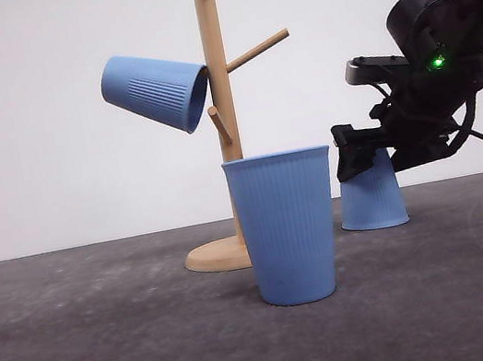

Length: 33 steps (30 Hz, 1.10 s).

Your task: Place three cups

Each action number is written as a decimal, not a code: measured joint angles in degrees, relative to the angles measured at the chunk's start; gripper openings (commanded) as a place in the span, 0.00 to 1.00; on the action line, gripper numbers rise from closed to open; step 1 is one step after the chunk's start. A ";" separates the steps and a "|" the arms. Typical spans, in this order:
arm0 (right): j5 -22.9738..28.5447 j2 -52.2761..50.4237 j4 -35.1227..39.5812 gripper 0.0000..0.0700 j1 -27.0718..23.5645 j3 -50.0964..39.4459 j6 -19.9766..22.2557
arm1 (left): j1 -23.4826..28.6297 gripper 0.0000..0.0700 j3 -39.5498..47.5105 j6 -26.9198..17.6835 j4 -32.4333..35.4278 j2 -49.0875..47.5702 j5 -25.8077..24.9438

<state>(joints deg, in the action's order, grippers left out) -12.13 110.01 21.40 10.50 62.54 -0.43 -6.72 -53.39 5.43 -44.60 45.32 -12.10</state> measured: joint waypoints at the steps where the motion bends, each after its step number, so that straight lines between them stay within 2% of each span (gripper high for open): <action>1: -0.04 -0.01 0.06 0.63 0.00 0.00 0.00 | 0.00 0.51 0.00 0.00 0.00 0.00 0.00; 6: -0.03 -0.26 -0.31 0.62 0.00 0.00 0.00 | 0.00 0.51 0.00 0.00 0.00 0.00 0.00; 11: 0.08 -3.46 -4.38 0.59 0.00 0.00 0.00 | 0.00 0.51 0.00 0.00 0.00 0.00 0.02; 19: -2.10 -16.52 -21.05 0.60 -0.78 0.00 -1.13 | 0.00 0.51 0.00 0.00 0.00 0.00 0.02; 24: -7.61 -26.93 -31.93 0.60 -3.24 -0.09 -3.54 | 0.00 0.51 0.00 -0.02 0.00 0.00 0.02; 30: -13.42 -41.29 -28.82 0.60 -7.02 -8.02 -5.04 | 0.00 0.51 0.00 -0.02 0.00 0.00 0.02; 33: -16.86 -47.65 -22.51 0.60 -7.63 -15.64 -8.80 | 0.00 0.51 0.00 -0.02 0.00 0.00 0.00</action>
<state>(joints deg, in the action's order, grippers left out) -28.98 62.37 -1.11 2.87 46.90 -9.23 -6.72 -53.39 5.41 -44.60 45.32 -12.10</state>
